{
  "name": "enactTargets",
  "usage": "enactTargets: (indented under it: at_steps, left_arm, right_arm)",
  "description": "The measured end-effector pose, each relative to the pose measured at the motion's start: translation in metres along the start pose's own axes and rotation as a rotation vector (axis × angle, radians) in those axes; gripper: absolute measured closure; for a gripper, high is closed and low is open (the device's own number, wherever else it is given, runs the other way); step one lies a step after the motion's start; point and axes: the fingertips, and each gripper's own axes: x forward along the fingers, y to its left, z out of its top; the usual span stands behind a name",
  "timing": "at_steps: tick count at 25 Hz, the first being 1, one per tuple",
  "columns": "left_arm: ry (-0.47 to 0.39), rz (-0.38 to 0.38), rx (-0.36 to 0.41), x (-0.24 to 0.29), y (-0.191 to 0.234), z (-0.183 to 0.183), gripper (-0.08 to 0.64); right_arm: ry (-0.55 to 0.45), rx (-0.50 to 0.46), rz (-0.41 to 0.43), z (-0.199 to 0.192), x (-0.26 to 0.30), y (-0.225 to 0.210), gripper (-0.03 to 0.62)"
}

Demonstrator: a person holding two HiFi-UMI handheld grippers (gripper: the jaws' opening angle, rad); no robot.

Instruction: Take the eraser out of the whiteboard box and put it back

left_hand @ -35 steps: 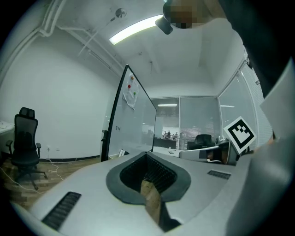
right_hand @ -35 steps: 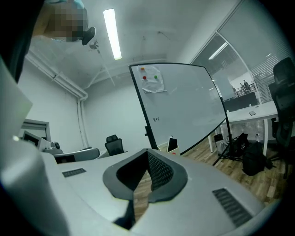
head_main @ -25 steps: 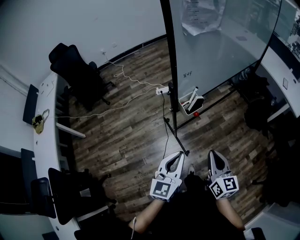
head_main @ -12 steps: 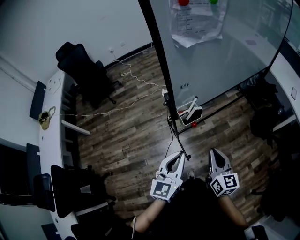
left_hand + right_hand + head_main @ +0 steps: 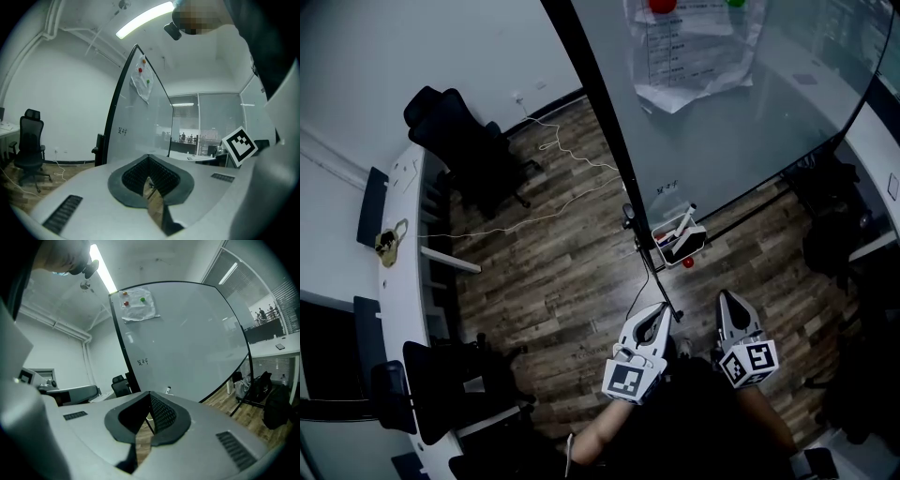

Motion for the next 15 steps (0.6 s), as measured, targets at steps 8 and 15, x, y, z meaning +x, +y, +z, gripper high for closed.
enactTargets:
  at_steps: [8, 15]
  left_arm:
    - [0.018, -0.062, 0.007, 0.045, 0.032, 0.000, 0.554]
    - [0.033, -0.094, 0.030, 0.076, 0.060, 0.001, 0.554]
  right_arm:
    - [0.028, 0.005, -0.024, -0.002, 0.049, -0.011, 0.584]
    - [0.051, 0.020, -0.034, -0.006, 0.087, -0.020, 0.584]
